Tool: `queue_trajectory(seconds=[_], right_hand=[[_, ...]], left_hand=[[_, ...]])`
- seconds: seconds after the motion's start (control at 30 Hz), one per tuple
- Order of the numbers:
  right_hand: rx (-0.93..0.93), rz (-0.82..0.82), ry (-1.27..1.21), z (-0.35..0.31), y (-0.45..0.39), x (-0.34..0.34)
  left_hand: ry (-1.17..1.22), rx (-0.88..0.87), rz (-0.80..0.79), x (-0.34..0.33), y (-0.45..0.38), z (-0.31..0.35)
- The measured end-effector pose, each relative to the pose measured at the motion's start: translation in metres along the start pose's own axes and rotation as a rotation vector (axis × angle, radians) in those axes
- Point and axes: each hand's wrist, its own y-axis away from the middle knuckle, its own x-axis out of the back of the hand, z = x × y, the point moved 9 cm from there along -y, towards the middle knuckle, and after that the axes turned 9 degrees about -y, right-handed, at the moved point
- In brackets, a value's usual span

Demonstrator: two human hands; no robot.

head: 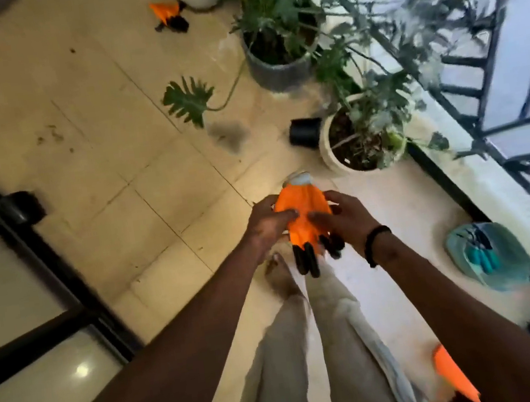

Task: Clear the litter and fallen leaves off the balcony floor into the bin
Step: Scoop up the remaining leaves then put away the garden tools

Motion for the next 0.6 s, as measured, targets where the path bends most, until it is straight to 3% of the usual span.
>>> queue_trajectory(seconds=[0.13,0.23,0.43,0.6], right_hand=[[0.020,0.083,-0.334,0.032,0.056,0.055],[-0.066,0.218,-0.565,0.061,0.093,0.099],[-0.247,0.183,-0.769,0.125,0.141,0.186],[-0.192,0.171,-0.602,0.178,0.169,0.285]], left_hand=[[0.107,0.119,-0.161,-0.070,0.024,-0.029],[0.138,0.127,-0.285,-0.124,0.041,-0.029],[-0.417,-0.092,-0.366,-0.241,0.059,-0.017],[-0.800,-0.334,-0.400,-0.354,0.058,-0.012]])
